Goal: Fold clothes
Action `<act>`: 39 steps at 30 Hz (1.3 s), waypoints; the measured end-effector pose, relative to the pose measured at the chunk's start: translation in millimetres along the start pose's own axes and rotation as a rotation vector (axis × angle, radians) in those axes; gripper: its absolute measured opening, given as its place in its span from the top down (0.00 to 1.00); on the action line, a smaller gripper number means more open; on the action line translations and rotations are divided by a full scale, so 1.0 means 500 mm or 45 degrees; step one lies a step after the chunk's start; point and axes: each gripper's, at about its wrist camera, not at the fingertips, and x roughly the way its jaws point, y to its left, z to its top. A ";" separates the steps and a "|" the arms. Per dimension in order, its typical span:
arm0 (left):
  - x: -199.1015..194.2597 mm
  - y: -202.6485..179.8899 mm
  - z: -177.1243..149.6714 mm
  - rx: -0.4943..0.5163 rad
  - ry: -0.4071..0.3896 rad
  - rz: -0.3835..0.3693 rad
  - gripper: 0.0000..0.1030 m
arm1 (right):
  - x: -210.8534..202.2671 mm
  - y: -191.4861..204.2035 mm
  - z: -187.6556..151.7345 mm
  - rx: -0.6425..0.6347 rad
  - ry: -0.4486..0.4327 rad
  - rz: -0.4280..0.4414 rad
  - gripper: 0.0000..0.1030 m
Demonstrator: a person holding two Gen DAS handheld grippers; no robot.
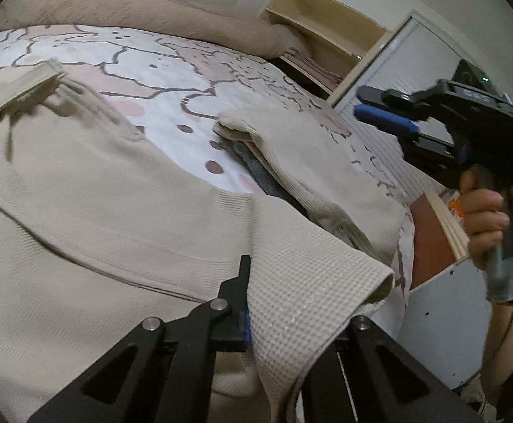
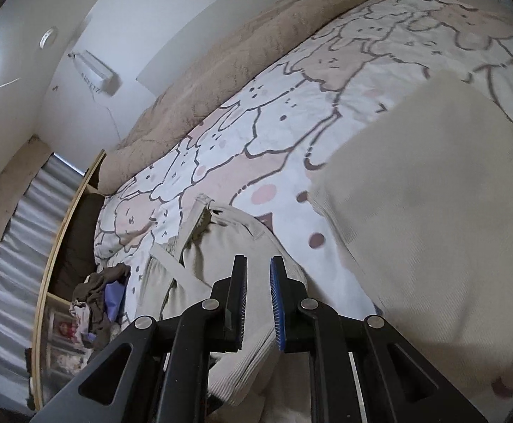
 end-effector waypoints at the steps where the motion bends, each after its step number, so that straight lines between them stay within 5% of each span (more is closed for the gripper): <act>1: -0.007 0.004 0.001 -0.008 -0.003 0.001 0.96 | 0.011 0.007 0.007 -0.013 0.005 0.007 0.85; 2: -0.013 0.008 0.002 -0.014 -0.007 0.002 0.96 | 0.025 0.015 0.014 -0.026 0.013 0.014 0.64; 3: -0.021 0.009 0.003 -0.014 -0.014 0.004 0.96 | 0.038 0.023 0.022 -0.040 0.021 0.022 0.18; 4: -0.031 0.009 0.004 -0.014 -0.020 0.006 0.96 | 0.051 0.031 0.029 -0.053 0.028 0.029 0.00; 7: -0.065 0.004 0.003 0.003 -0.042 0.008 0.96 | 0.119 0.075 0.064 -0.166 0.075 0.063 0.00; 15: -0.133 0.009 -0.019 0.010 -0.082 0.001 0.96 | 0.427 0.174 0.167 -0.412 0.409 0.148 0.00; 22: -0.140 0.018 -0.033 0.002 -0.079 -0.021 0.96 | 0.641 0.171 0.201 -0.334 0.627 0.226 0.00; 25: -0.147 0.023 -0.036 -0.003 -0.085 -0.028 0.96 | 0.687 0.186 0.198 -0.353 0.672 0.225 0.11; 29: -0.185 0.018 -0.043 0.022 -0.141 -0.020 0.96 | 0.738 0.219 0.174 -0.442 0.760 0.105 0.69; 30: -0.196 0.015 -0.045 0.031 -0.158 -0.017 0.96 | 0.742 0.224 0.170 -0.443 0.760 0.084 0.75; 39: -0.316 0.017 -0.081 0.057 -0.314 0.081 0.96 | 0.636 0.301 0.204 -0.369 0.616 0.067 0.78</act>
